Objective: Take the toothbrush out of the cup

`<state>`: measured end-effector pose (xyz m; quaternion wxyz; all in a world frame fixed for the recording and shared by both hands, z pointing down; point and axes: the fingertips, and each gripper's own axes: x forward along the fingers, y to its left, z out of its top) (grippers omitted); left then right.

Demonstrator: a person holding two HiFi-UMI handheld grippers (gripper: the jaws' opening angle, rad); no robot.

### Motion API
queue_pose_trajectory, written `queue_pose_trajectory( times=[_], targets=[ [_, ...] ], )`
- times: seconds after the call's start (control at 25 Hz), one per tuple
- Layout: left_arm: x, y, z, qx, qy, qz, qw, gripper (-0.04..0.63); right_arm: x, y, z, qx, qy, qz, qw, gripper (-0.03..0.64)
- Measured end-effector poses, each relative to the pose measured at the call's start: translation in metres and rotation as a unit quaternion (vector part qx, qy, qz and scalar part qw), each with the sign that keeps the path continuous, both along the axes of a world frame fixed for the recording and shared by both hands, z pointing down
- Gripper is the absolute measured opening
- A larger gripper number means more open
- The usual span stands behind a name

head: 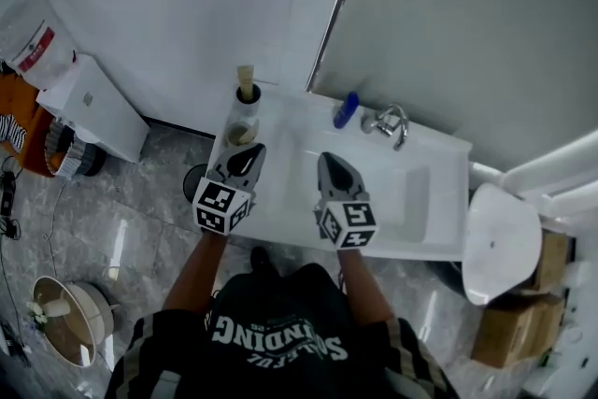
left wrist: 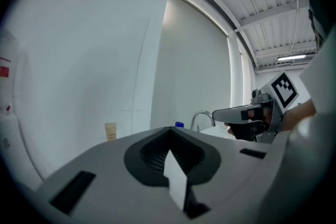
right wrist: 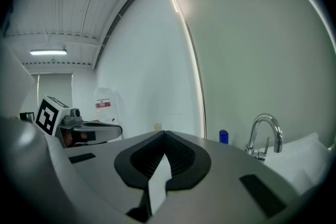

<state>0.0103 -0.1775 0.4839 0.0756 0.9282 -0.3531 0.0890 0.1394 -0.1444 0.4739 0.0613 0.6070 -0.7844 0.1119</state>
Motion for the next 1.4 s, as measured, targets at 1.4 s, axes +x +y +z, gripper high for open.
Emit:
queue_pose_trajectory(
  times=[1.4],
  targets=[
    [-0.138,-0.002,0.034,-0.039,-0.010,-0.169,0.9849,0.000,-0.125,-0.072,0.091,-0.091,-0.008,-0.133,0.987,0.179]
  ],
)
